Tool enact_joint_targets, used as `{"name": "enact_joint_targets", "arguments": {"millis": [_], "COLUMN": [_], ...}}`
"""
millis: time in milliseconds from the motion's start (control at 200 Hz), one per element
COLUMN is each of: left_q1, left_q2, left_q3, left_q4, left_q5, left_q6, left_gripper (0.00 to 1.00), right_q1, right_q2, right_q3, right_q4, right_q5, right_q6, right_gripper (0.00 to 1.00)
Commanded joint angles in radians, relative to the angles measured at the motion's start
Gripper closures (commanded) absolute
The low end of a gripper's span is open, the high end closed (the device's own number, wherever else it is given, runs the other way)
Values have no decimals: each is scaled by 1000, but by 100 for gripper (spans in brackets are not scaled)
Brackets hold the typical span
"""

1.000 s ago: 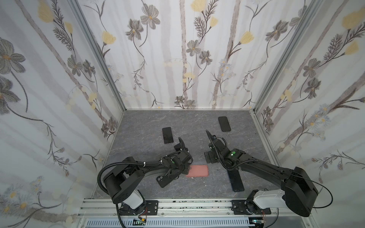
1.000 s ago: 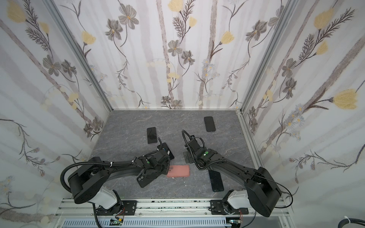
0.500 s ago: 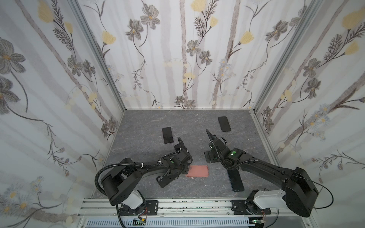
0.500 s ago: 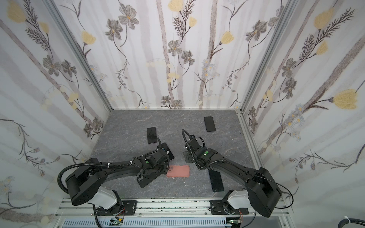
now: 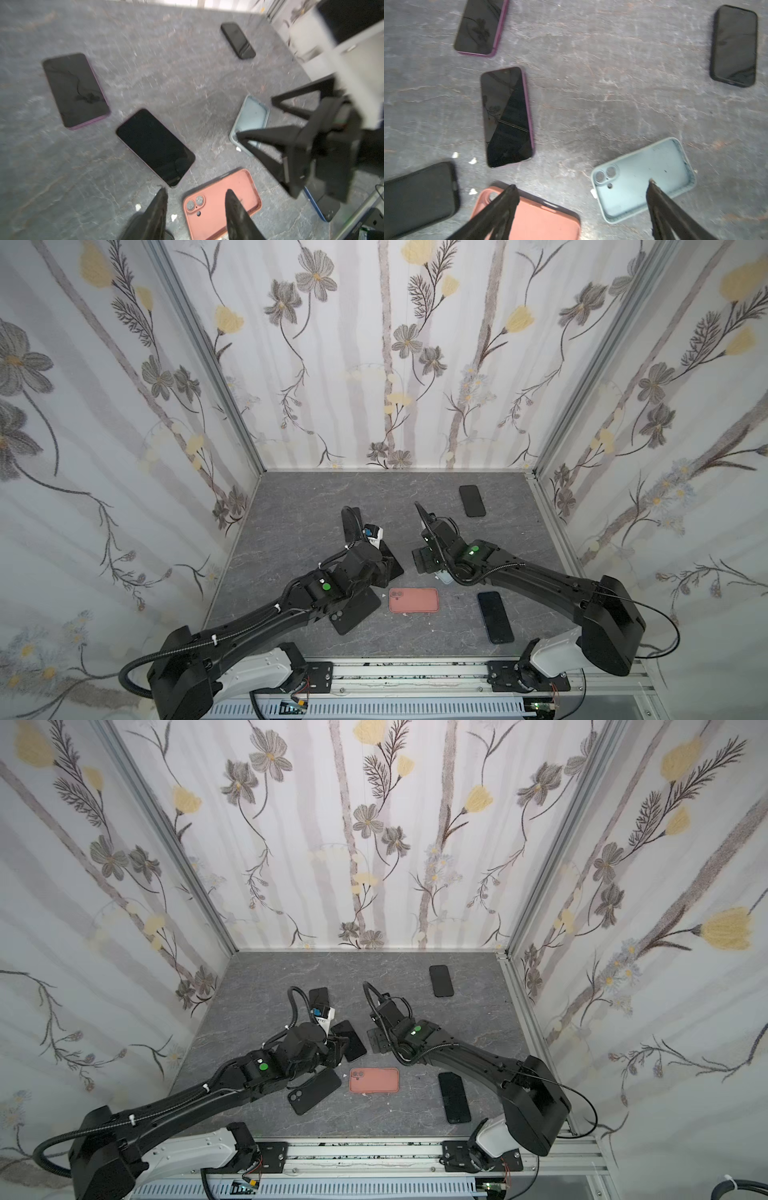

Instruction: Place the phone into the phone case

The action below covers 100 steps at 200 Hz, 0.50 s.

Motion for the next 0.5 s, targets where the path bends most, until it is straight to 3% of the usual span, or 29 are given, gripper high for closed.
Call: {"name": "enact_joint_targets", "arguments": {"millis": [0, 215, 495], "left_q1": [10, 33, 58], "left_q2": [-80, -208, -330], "left_q3": [-3, -27, -129], "left_q4": [-65, -122, -97], "left_q5": [-106, -182, -217], "left_q6": [97, 188, 199], "left_gripper": [50, 44, 31], "right_q1": [32, 81, 85], "right_q2": [71, 275, 447], "right_q3": [87, 255, 366], "right_q4": [15, -2, -6], "right_q5": [4, -25, -101], "right_q6": [-7, -7, 5], "right_gripper": [6, 6, 5]}}
